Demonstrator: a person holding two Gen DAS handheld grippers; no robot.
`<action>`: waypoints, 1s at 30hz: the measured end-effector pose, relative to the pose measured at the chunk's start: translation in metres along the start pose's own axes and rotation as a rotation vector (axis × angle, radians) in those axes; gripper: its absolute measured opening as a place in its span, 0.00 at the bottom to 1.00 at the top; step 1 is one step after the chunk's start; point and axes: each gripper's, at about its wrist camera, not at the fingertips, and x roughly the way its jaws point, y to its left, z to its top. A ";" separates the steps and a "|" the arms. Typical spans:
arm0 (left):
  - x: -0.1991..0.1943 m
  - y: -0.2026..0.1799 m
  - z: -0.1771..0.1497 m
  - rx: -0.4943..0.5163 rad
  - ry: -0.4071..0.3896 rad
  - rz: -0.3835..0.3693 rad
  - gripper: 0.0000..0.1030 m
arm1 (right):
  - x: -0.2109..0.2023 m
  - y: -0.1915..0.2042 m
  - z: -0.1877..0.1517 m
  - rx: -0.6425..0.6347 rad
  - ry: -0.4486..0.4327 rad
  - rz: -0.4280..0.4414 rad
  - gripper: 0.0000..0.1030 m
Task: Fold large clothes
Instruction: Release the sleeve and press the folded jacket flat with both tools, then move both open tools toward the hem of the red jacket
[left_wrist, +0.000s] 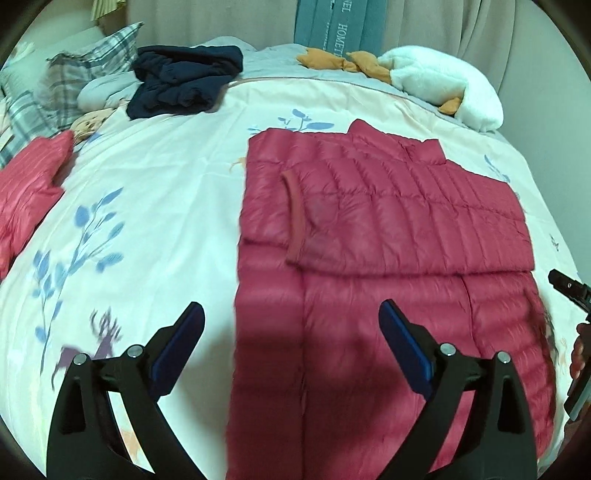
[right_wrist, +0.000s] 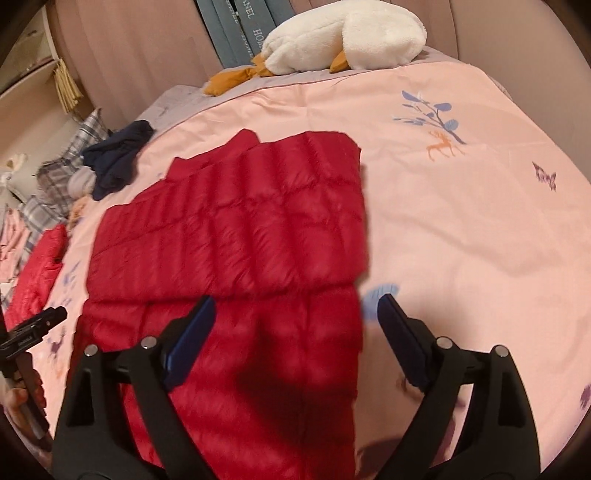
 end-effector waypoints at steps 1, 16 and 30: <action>-0.005 0.002 -0.005 -0.004 -0.003 -0.001 0.93 | -0.005 0.001 -0.006 -0.003 0.001 0.007 0.89; -0.044 0.026 -0.078 -0.096 0.059 -0.087 0.99 | -0.055 -0.011 -0.078 0.063 0.080 0.100 0.98; -0.035 0.043 -0.118 -0.178 0.152 -0.164 0.99 | -0.061 -0.027 -0.114 0.108 0.159 0.112 0.98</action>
